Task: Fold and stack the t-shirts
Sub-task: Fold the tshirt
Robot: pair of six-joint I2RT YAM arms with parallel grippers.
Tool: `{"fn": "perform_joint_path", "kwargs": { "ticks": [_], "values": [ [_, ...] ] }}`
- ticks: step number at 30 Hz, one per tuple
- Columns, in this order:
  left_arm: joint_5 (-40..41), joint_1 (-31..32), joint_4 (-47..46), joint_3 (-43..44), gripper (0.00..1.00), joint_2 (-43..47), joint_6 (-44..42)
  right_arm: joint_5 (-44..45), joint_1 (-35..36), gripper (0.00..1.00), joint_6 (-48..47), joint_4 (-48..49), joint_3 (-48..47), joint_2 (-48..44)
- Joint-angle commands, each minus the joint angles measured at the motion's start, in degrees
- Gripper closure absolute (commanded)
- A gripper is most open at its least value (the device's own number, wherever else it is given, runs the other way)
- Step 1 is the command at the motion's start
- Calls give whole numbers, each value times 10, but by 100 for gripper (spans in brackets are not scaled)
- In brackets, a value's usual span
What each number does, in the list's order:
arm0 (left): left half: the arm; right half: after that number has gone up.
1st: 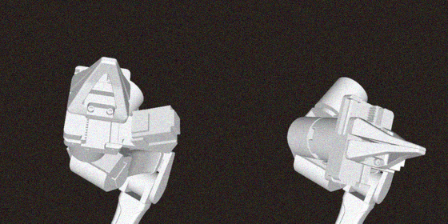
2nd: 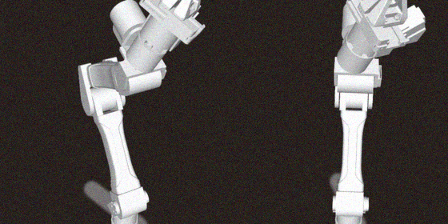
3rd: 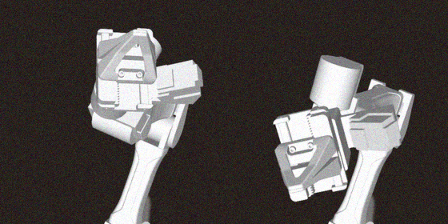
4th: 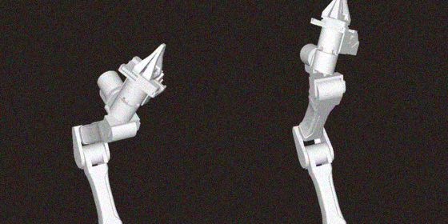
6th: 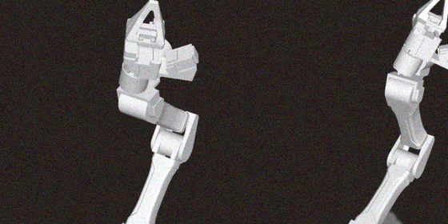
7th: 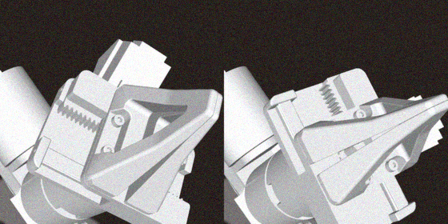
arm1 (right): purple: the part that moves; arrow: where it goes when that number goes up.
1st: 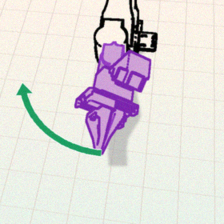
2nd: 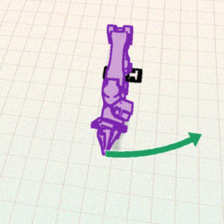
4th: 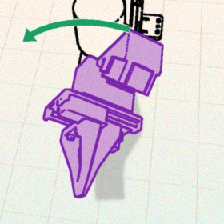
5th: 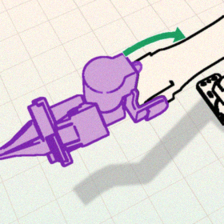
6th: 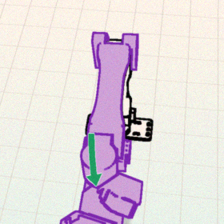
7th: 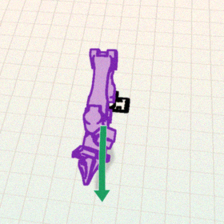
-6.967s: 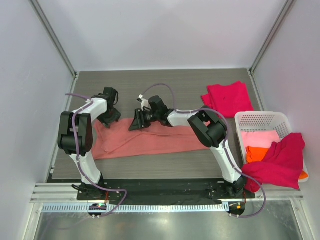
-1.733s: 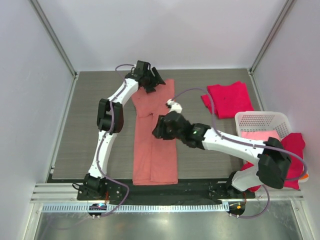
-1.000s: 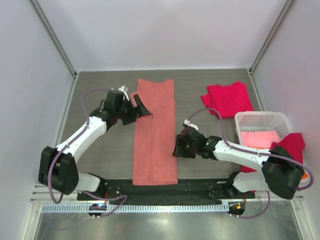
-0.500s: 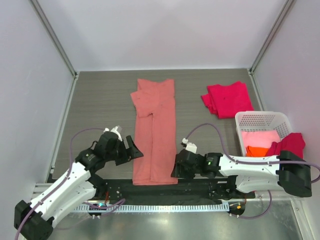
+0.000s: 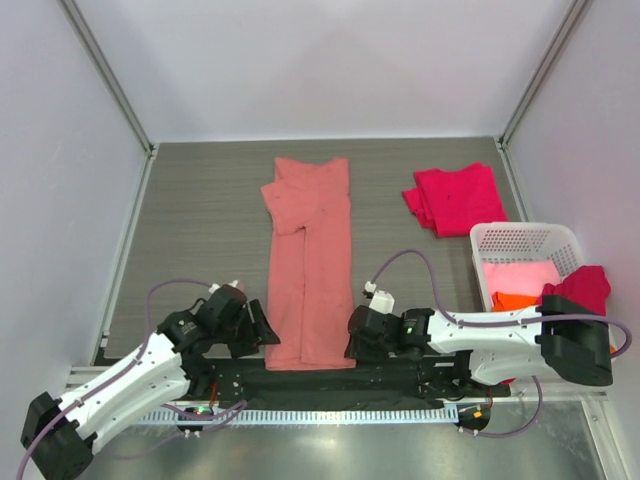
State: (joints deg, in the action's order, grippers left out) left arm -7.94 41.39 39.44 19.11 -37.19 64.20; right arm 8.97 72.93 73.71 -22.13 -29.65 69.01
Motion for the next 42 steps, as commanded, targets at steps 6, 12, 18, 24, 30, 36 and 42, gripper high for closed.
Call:
{"fn": "perform_joint_path", "kwargs": {
  "ticks": [6,12,18,24,30,36,42],
  "values": [
    [-5,28,41,-18,41,33,38,25,4,64,11,5,1,-4],
    [-13,30,52,-38,50,54,45,29,4,69,7,11,1,8],
    [-20,31,25,-51,62,51,52,21,4,82,3,24,-1,17],
    [-40,31,-20,-58,70,52,65,20,3,96,-5,23,-8,9],
    [-57,30,-62,-71,87,61,83,19,4,99,-7,24,-10,-12],
    [-65,29,-127,-57,100,59,104,36,-21,99,-55,10,-29,-61],
    [-103,-36,-221,2,100,-59,46,-4,-172,99,-179,-12,-74,-85]
  ]
}}
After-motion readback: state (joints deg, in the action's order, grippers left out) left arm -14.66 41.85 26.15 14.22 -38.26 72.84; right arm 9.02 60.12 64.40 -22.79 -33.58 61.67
